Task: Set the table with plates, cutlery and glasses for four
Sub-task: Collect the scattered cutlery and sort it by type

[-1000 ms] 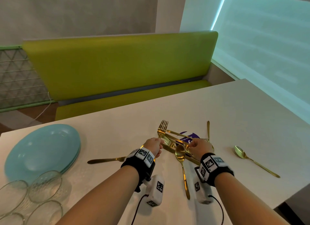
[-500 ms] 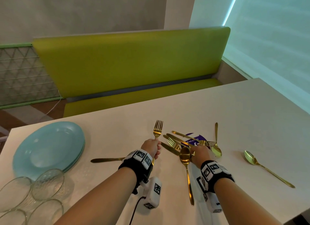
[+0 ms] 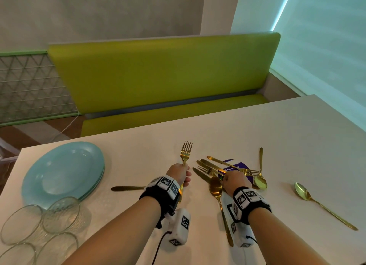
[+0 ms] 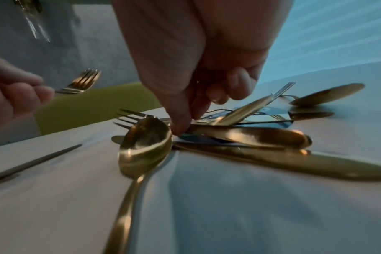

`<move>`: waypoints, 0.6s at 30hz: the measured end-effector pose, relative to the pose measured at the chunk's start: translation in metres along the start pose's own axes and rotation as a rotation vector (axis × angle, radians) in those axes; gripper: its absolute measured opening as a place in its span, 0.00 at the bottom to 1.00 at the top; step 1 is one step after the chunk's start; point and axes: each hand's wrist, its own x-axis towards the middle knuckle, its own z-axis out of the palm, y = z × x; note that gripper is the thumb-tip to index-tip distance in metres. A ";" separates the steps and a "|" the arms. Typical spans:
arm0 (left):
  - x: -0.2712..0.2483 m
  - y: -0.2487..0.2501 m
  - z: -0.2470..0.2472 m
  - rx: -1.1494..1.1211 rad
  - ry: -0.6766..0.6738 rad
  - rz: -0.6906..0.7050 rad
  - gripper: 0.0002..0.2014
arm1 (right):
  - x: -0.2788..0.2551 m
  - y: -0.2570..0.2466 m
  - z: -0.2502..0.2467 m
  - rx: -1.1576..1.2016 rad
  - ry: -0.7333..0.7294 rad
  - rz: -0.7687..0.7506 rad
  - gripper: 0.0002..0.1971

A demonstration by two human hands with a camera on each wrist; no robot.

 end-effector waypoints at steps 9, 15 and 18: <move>-0.001 0.004 -0.001 -0.004 0.002 0.027 0.08 | -0.001 -0.017 -0.025 0.475 0.078 -0.016 0.10; -0.004 0.008 0.002 -0.020 -0.045 0.057 0.08 | -0.021 -0.044 -0.041 0.963 -0.248 0.010 0.08; -0.008 0.007 0.002 -0.006 -0.086 0.071 0.09 | -0.027 -0.052 -0.034 0.976 -0.385 -0.039 0.08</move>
